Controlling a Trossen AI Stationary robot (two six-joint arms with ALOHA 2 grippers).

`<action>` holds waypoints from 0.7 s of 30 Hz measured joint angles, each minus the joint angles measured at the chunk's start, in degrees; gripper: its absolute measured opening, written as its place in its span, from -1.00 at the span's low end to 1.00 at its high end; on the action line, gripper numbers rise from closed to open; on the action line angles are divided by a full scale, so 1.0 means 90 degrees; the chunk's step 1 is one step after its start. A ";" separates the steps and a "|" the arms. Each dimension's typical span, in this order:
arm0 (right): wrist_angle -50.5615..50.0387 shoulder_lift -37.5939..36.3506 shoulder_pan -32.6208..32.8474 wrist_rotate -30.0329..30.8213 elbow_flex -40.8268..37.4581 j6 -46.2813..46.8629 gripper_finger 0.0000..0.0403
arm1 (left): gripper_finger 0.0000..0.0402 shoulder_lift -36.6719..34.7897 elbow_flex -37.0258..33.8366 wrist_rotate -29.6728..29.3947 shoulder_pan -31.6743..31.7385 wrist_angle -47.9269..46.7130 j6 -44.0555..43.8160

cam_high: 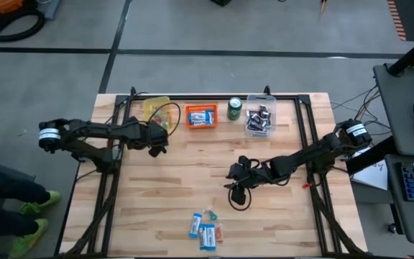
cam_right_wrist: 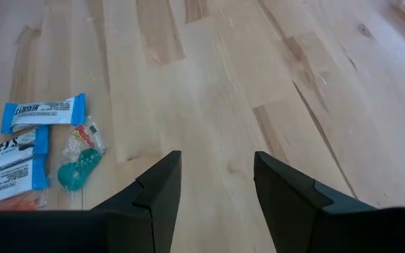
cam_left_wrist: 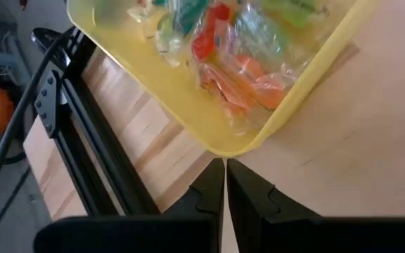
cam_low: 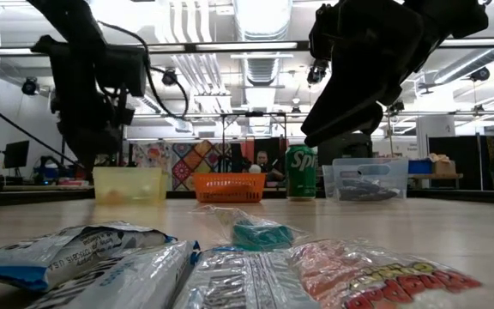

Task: Organize candy in baskets
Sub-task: Adjust the yellow bin, then put the blue gummy into the yellow bin

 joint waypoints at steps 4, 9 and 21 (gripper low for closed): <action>0.0002 0.0000 0.0000 0.0000 0.0000 0.0000 -0.17 | -0.99 -0.0409 0.0000 0.0543 -0.0036 0.0022 0.0034; 0.0002 0.0000 0.0000 0.0000 0.0000 0.0000 -0.17 | -0.99 -0.0800 0.0000 0.2407 -0.0208 0.0549 0.0339; 0.0008 0.0000 0.0127 -0.0517 0.0000 -0.0293 -0.17 | -0.99 -0.0815 0.0002 0.3513 -0.2192 0.3156 0.0704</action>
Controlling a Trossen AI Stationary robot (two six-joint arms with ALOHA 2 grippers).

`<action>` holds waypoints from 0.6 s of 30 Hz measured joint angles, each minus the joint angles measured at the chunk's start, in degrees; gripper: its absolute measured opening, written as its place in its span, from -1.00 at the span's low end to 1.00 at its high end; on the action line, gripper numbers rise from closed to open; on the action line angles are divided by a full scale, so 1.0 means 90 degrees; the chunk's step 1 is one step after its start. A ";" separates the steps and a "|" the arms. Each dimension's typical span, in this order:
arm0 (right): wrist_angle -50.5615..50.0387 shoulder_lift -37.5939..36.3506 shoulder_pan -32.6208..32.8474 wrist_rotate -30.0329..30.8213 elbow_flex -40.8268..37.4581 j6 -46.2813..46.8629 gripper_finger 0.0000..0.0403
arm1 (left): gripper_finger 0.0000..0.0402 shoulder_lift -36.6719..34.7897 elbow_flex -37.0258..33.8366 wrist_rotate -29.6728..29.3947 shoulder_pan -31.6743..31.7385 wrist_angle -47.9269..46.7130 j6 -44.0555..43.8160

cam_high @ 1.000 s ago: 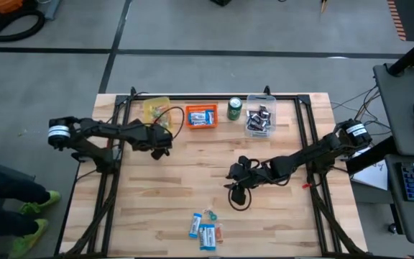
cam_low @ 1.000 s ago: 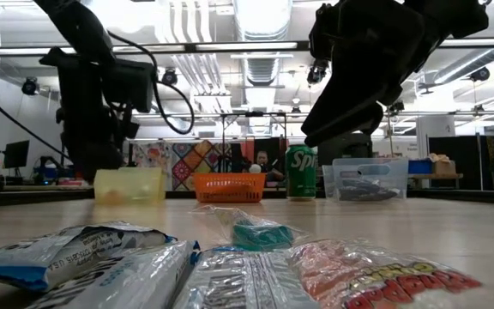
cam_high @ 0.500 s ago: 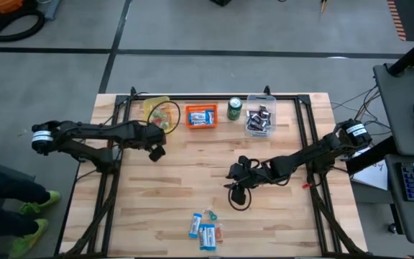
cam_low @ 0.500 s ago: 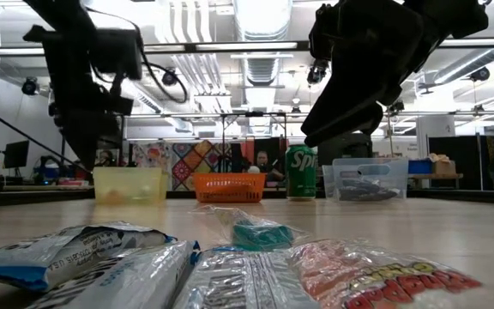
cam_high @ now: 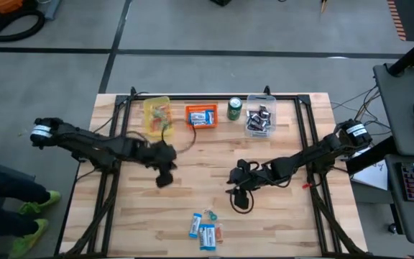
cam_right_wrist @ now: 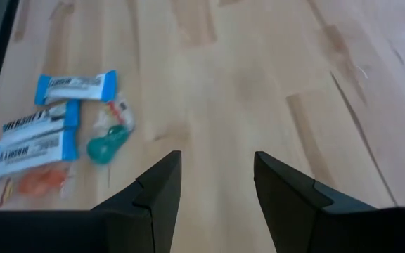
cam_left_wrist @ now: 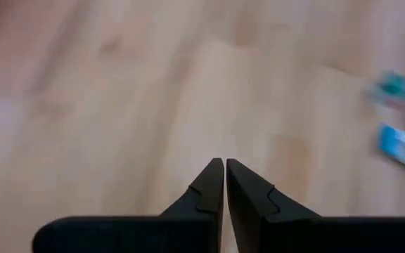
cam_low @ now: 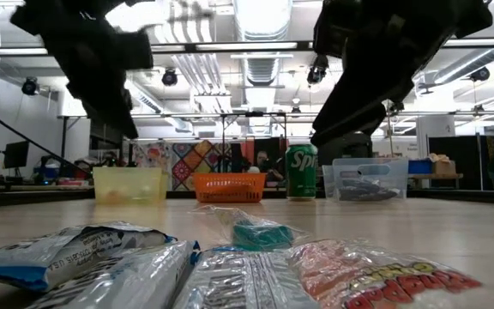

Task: Organize candy in baskets
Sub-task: Put the blue gummy into the yellow bin

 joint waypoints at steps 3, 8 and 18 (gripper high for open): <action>0.0106 0.0000 0.0092 0.0002 0.0000 -0.0299 -0.17 | -0.99 0.0139 0.0000 -0.0003 -0.0731 0.0470 0.0329; 0.0644 0.0002 0.0275 0.0022 0.0000 -0.0827 -0.17 | -0.99 0.0462 0.0000 -0.0289 -0.1712 0.1035 0.0417; 0.1533 0.0009 0.0429 0.0076 0.0037 -0.0964 -0.17 | -0.99 0.0906 0.0000 -0.1228 -0.2820 0.1379 -0.0711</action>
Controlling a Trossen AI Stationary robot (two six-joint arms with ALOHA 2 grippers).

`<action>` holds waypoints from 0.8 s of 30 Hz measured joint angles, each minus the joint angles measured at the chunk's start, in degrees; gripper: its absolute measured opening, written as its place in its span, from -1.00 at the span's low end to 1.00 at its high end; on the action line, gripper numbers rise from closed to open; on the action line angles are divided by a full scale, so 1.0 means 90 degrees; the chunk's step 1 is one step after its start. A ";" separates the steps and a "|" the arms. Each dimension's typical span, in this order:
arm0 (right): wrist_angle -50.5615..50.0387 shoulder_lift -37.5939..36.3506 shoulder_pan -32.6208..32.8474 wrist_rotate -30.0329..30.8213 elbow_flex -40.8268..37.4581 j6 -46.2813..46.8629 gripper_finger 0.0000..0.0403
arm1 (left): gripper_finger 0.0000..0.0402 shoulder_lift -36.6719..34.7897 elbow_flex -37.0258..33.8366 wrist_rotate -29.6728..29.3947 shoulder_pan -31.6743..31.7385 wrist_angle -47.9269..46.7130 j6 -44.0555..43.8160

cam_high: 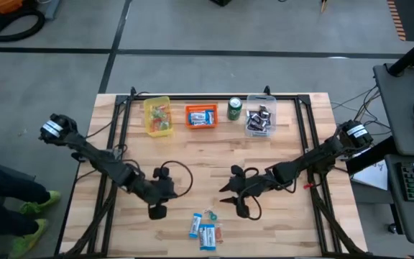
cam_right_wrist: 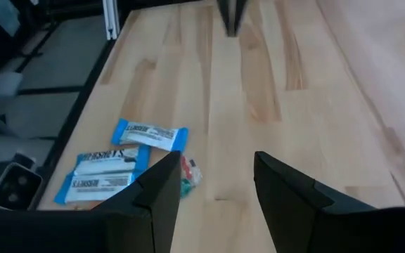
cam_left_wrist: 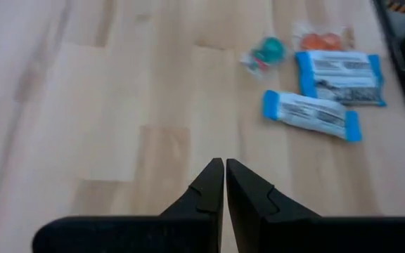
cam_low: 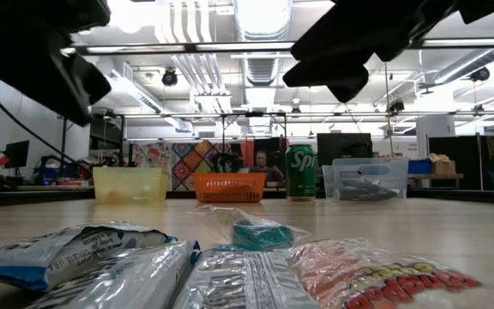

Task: Organize candy in baskets
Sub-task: Put the blue gummy into the yellow bin

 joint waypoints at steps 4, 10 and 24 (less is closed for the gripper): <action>0.0034 0.0031 0.0021 0.0004 0.0073 0.0355 -0.17 | -0.99 0.0005 0.0000 0.0003 -0.0381 -0.0011 -0.0375; 0.0023 0.0452 0.0158 0.0004 0.0361 0.0544 -0.17 | -0.99 0.0003 0.0000 0.0002 -0.0687 -0.0017 -0.0734; -0.2706 0.1897 0.0395 0.0001 0.2373 0.2571 -0.17 | -0.99 -0.0240 0.0000 0.0276 -0.0755 -0.0548 -0.0598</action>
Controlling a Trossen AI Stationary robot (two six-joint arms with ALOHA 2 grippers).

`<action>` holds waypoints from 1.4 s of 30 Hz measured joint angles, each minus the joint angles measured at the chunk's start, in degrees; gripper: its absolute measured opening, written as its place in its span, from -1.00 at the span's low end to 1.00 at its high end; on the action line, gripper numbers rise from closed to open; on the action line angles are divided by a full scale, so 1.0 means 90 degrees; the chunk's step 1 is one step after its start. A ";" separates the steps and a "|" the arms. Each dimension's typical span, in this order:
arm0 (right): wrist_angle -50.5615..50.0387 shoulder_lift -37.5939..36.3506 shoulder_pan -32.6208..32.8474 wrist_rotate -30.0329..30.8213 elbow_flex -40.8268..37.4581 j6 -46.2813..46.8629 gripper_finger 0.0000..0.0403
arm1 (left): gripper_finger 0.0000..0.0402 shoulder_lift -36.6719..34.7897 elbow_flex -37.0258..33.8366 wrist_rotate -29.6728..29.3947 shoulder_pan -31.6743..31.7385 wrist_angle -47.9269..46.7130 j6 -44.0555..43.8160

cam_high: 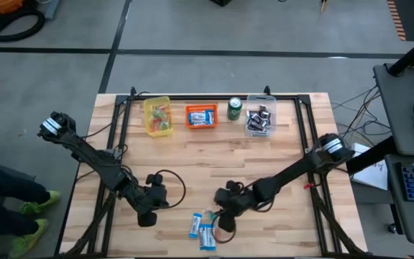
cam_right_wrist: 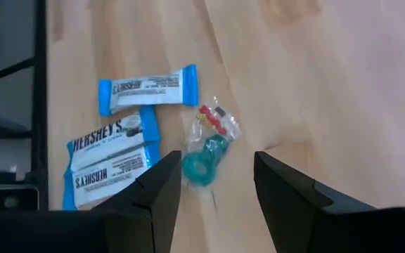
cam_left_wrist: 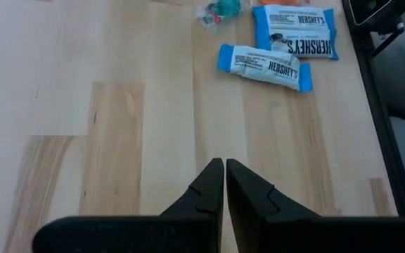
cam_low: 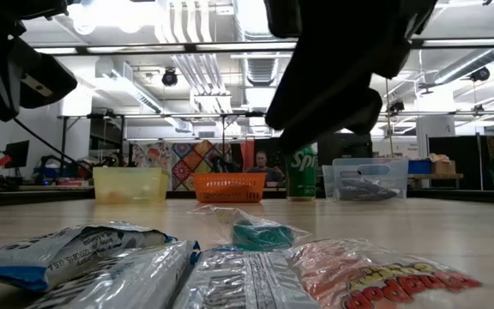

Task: Organize candy in baskets
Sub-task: Put the blue gummy into the yellow bin

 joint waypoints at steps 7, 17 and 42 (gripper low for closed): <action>-0.0838 0.0732 0.0133 0.0017 0.0971 0.0675 -0.17 | -0.99 -0.0005 0.0000 -0.0732 -0.0083 0.0050 -0.0266; -0.1594 0.1497 0.0171 0.0330 0.1906 0.0898 -0.17 | -0.99 -0.0005 0.0000 -0.2069 -0.0396 0.0189 -0.0930; -0.1363 0.1557 0.0177 0.1106 0.1939 -0.0605 -0.94 | -0.82 0.0926 0.0005 -0.2770 -0.0396 0.2950 0.0468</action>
